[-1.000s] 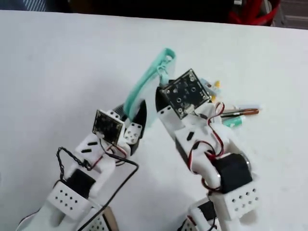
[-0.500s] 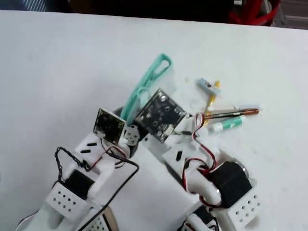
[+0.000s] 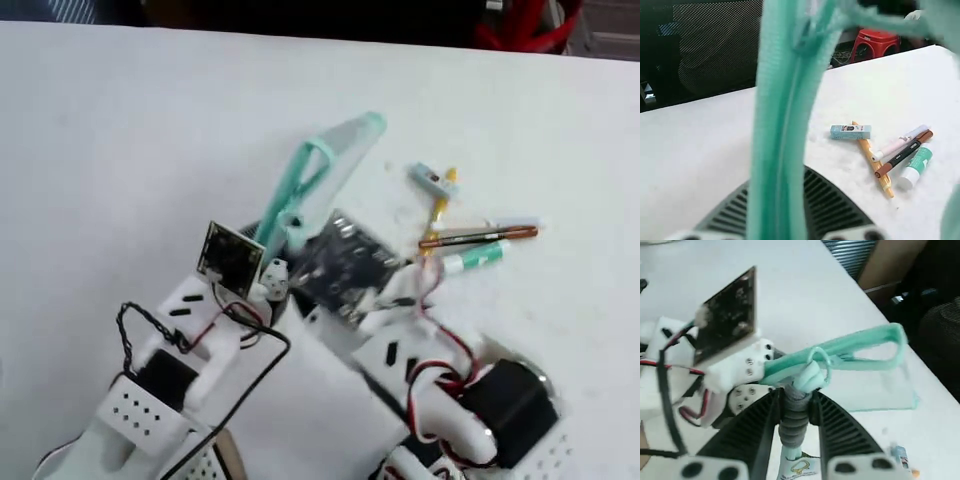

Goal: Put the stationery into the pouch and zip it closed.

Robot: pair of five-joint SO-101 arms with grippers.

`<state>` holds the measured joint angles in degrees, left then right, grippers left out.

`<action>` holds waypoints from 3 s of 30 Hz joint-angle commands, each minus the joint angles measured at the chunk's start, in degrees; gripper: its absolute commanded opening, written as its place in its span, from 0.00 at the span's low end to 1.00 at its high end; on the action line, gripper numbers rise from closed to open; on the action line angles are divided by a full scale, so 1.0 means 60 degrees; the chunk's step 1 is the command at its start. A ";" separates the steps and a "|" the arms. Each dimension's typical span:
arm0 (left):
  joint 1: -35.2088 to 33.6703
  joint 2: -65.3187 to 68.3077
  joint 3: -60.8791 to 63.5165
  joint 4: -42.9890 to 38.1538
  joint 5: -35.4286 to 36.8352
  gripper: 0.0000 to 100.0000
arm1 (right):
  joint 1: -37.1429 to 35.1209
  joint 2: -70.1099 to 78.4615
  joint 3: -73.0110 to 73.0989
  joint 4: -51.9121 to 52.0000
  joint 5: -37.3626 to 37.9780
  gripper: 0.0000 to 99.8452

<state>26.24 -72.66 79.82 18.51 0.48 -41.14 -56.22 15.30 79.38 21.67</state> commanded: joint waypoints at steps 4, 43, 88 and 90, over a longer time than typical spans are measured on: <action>0.0139 -0.3070 -0.0498 0.2183 -0.0044 0.02 | 0.1531 -0.0081 -0.0454 -0.0725 -0.1348 0.02; 0.0886 -0.3319 -0.1919 0.4703 -0.0015 0.10 | 0.4125 0.3216 0.0073 -0.1458 -0.1641 0.02; 0.0916 -0.3333 -0.0278 0.3619 -0.0352 0.02 | -0.1956 0.2249 -0.3326 0.2469 0.0645 0.02; 0.0916 -0.3333 -0.0278 0.3619 -0.0352 0.02 | -0.1956 0.2308 -0.3311 0.2586 0.0645 0.02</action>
<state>31.25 -93.14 81.23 40.13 -1.19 -50.90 -42.24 -2.02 94.15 24.84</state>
